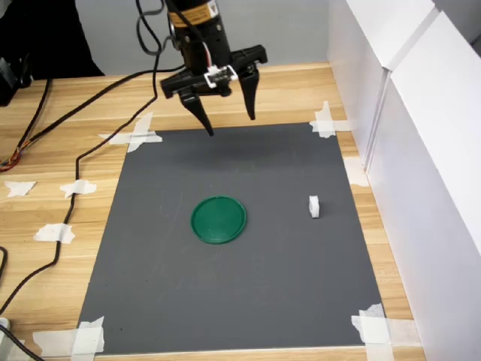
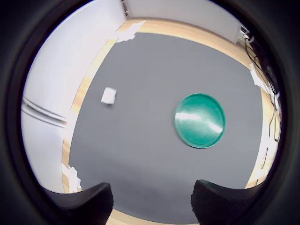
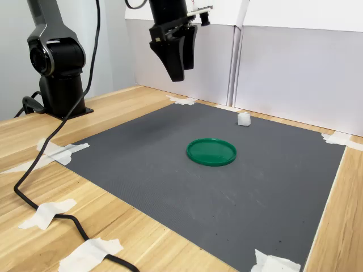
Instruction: Grasp a white terminal and put it on the green lid.
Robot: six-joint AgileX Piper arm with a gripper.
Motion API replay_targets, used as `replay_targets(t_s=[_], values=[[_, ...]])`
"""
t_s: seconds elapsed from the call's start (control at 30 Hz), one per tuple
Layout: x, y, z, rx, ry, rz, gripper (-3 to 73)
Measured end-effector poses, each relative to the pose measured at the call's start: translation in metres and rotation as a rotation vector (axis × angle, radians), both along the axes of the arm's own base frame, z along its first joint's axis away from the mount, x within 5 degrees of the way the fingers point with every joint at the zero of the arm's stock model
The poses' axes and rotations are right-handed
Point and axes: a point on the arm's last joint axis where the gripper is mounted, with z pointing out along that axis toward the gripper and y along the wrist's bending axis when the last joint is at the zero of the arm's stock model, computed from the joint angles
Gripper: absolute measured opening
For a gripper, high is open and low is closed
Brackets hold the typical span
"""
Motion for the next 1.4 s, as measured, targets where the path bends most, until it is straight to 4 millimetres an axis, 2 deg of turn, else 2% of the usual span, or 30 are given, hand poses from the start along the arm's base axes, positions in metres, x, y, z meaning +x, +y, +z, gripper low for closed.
replay_targets(t_s=[0.2,0.33,0.47,0.73,1.0,1.23,1.4], values=[[0.006,0.042,-0.011,-0.015,0.043,0.080,70.3],[0.020,0.069,-0.007,-0.001,0.035,0.072,70.3],[0.038,0.086,-0.006,0.009,0.028,0.049,70.3],[0.066,0.100,-0.020,-0.006,0.048,0.033,70.3],[0.075,0.104,-0.038,-0.029,0.075,0.056,70.3],[0.083,0.109,-0.062,-0.050,0.114,0.055,70.1],[0.087,0.111,-0.071,-0.051,0.107,0.063,70.1]])
